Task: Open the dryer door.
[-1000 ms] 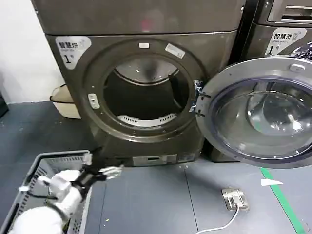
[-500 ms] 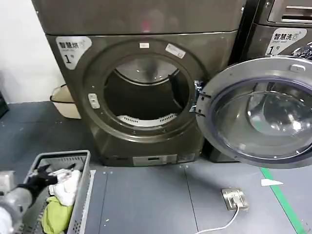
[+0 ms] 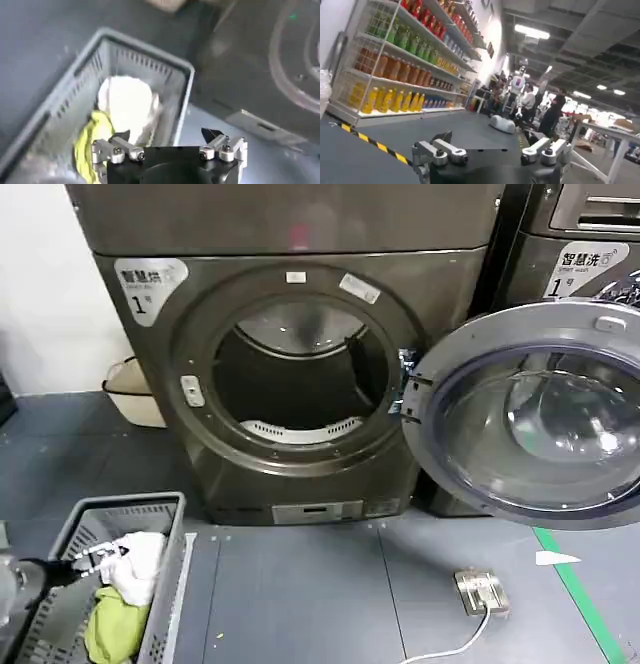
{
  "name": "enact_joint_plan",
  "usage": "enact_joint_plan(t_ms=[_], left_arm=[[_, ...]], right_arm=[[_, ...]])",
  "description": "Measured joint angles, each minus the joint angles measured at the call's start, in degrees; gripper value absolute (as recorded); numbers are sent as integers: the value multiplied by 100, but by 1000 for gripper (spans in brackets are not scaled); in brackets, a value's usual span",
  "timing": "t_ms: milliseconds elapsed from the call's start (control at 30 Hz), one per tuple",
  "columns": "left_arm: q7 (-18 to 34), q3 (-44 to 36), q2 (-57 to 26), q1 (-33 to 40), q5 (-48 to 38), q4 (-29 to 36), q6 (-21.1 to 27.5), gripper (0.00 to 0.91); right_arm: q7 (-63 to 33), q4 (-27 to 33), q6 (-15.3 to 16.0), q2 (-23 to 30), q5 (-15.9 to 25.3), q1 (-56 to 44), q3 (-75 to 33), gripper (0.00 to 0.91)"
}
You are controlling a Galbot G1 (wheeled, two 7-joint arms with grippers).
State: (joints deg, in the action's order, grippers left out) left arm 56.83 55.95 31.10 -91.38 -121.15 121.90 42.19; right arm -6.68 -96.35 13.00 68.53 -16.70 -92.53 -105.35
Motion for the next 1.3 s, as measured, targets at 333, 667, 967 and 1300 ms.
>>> enact_joint_plan(t_ms=[333, 667, 967, 1300], left_arm=[[891, -699, -921, 560, -2073, -868, -2, 907], [1244, -878, -1314, 869, -3084, -1332, -4, 907], [1289, -1018, -1360, 1028, -3147, -1445, -4, 907], [1301, -1049, -1361, 1065, -3097, -1515, -2, 907]], right_arm=[[41, -91, 17, 119, -302, -117, -48, 907], [-21, -136, 70, 184, -288, -134, -54, 907], [-21, -141, 13, 198, -312, -126, -75, 907], [-5, -122, -66, 231, -317, -125, -51, 907]])
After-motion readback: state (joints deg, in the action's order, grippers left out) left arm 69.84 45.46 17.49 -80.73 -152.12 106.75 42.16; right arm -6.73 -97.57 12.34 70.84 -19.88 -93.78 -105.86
